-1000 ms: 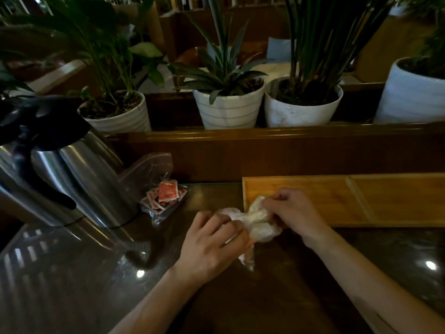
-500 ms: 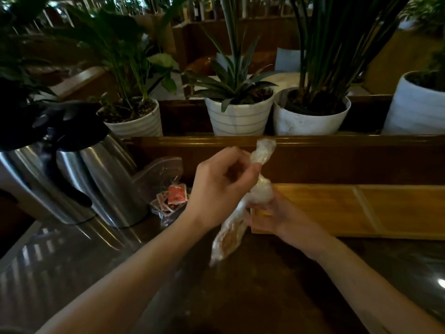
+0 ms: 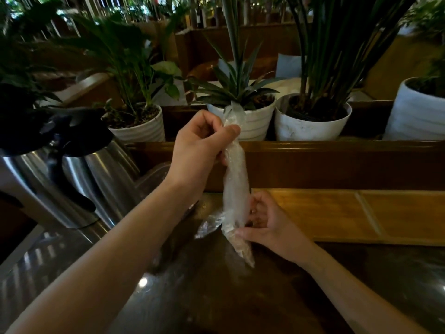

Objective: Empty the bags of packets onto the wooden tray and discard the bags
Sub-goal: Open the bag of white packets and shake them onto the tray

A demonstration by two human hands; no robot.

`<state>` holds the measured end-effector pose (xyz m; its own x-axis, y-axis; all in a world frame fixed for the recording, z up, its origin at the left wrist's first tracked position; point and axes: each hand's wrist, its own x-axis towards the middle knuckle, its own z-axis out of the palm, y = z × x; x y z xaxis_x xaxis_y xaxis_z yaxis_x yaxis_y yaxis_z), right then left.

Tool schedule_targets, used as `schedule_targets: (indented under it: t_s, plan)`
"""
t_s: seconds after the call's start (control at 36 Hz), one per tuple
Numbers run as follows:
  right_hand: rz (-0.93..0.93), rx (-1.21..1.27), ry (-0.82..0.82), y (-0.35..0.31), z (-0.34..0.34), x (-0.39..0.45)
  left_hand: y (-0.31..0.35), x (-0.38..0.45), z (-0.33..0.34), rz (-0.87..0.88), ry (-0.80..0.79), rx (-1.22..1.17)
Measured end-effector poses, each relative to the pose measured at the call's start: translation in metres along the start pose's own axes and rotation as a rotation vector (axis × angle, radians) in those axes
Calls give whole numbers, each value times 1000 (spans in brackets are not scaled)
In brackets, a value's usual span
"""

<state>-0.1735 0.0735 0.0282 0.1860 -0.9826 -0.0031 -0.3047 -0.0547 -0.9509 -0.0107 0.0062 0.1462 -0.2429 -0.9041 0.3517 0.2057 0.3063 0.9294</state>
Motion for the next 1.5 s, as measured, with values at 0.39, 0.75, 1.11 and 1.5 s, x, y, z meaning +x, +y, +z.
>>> schedule_targets:
  t_s: [0.39, 0.75, 1.11, 1.5]
  plan:
    - [-45, -322, 98, -6, 5, -10, 4, 12, 4, 337, 45, 335]
    - [46, 68, 159, 4, -18, -4, -55, -30, -38, -335, -718, 308]
    - [40, 146, -48, 5, -34, -5, -95, -39, -36, -150, -489, 777]
    - [3, -21, 278, 8, -46, -12, -106, -48, -51, -149, -312, 723]
